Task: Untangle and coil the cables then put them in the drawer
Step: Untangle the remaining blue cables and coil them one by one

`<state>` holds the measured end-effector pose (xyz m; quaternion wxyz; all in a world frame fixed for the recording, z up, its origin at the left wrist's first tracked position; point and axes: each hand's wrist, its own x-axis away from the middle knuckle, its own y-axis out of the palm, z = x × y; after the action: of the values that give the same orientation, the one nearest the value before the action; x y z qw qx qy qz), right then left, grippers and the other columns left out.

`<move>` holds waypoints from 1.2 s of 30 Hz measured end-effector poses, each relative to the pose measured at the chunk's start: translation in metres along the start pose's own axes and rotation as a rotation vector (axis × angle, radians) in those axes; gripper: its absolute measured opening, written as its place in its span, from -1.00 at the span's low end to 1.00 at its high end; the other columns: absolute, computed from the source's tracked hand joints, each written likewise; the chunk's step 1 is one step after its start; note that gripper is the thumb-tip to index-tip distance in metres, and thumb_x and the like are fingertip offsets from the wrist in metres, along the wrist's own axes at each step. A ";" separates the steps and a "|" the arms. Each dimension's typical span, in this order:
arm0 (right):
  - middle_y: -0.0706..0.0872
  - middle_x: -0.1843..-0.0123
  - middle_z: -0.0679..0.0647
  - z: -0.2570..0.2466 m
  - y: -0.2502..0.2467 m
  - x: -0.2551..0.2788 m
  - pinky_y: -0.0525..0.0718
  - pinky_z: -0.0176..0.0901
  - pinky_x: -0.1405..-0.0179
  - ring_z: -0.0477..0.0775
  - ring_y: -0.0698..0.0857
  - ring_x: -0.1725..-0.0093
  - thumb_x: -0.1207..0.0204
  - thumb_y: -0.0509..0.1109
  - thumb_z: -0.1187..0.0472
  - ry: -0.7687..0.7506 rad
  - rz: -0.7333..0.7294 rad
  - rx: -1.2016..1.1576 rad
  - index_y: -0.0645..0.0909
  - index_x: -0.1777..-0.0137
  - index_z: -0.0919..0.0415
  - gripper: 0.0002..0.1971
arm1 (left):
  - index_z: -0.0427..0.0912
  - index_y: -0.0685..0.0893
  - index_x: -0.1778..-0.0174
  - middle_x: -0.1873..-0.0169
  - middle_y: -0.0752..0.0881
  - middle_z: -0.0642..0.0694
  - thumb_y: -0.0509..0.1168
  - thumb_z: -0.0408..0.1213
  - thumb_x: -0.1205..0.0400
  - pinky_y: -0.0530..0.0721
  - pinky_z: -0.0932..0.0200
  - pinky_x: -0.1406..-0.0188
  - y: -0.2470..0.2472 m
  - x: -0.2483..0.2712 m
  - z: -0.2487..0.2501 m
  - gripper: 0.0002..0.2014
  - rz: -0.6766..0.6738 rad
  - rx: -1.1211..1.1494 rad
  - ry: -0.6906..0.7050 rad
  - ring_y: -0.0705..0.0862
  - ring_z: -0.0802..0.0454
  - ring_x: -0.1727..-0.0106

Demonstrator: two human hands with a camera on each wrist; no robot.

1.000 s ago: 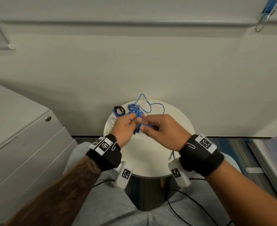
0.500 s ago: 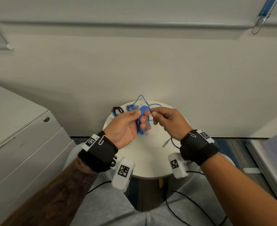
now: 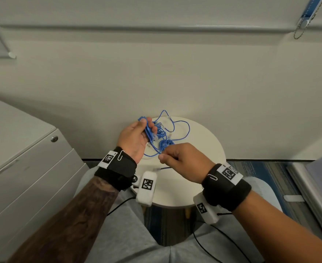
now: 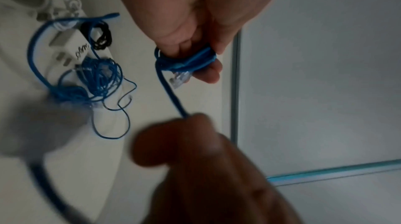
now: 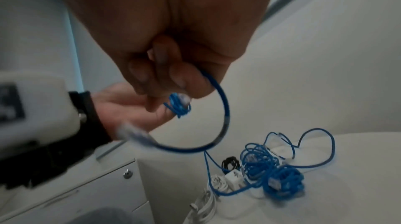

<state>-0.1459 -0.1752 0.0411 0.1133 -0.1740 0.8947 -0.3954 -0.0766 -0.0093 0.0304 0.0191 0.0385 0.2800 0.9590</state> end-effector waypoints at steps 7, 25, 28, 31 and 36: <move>0.55 0.45 0.01 0.001 -0.033 0.005 0.47 -0.17 0.35 -0.09 0.42 0.41 -0.61 0.49 0.17 0.009 0.076 -0.231 0.75 0.23 0.20 -0.81 | -0.42 0.70 0.12 0.20 0.78 -0.14 0.19 -0.38 -0.75 0.64 0.31 0.24 -0.002 0.015 -0.020 -0.75 -0.175 -0.634 0.043 0.75 0.19 0.25; 0.68 0.33 -0.32 0.064 -0.020 -0.013 0.51 -0.50 0.13 -0.29 0.60 0.27 -0.74 0.29 0.06 0.158 0.184 -0.330 0.80 -0.15 0.09 -0.75 | -0.18 0.51 0.28 0.57 0.29 0.04 0.10 -0.09 -0.76 0.57 0.17 0.37 0.013 0.010 -0.024 -0.66 -0.330 -0.158 -0.354 0.28 0.14 0.59; 0.84 0.06 -0.08 0.063 -0.002 -0.013 0.62 -0.29 -0.22 -0.07 0.75 -0.01 -0.72 0.34 0.11 0.090 0.047 -0.514 0.77 -0.17 0.17 -0.78 | -0.14 0.49 0.30 0.61 0.27 0.08 0.09 -0.03 -0.74 0.54 0.23 0.42 0.009 0.001 -0.032 -0.65 -0.326 0.004 -0.449 0.28 0.19 0.64; 0.85 -0.09 0.21 0.065 0.001 -0.013 0.63 -0.24 -0.21 -0.02 0.79 -0.09 -0.72 0.32 0.27 0.082 -0.050 -0.664 0.73 -0.04 0.20 -0.86 | -0.15 0.48 0.27 0.61 0.30 0.09 0.06 -0.03 -0.75 0.57 0.23 0.39 0.003 0.000 -0.041 -0.65 -0.349 0.106 -0.512 0.29 0.20 0.64; 0.85 0.05 0.08 0.074 -0.001 -0.017 0.60 -0.29 -0.12 -0.11 0.74 0.02 -0.70 0.36 0.27 0.127 -0.048 -0.605 0.73 0.06 0.20 -0.86 | -0.23 0.55 0.19 0.55 0.39 0.03 0.08 -0.10 -0.74 0.65 0.12 0.08 -0.004 -0.004 -0.045 -0.68 -0.334 0.058 -0.520 0.40 0.13 0.55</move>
<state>-0.1048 -0.2185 -0.0054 -0.0090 -0.1959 0.9727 -0.1238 -0.0762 -0.0304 -0.0098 0.2461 0.2364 0.2953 0.8924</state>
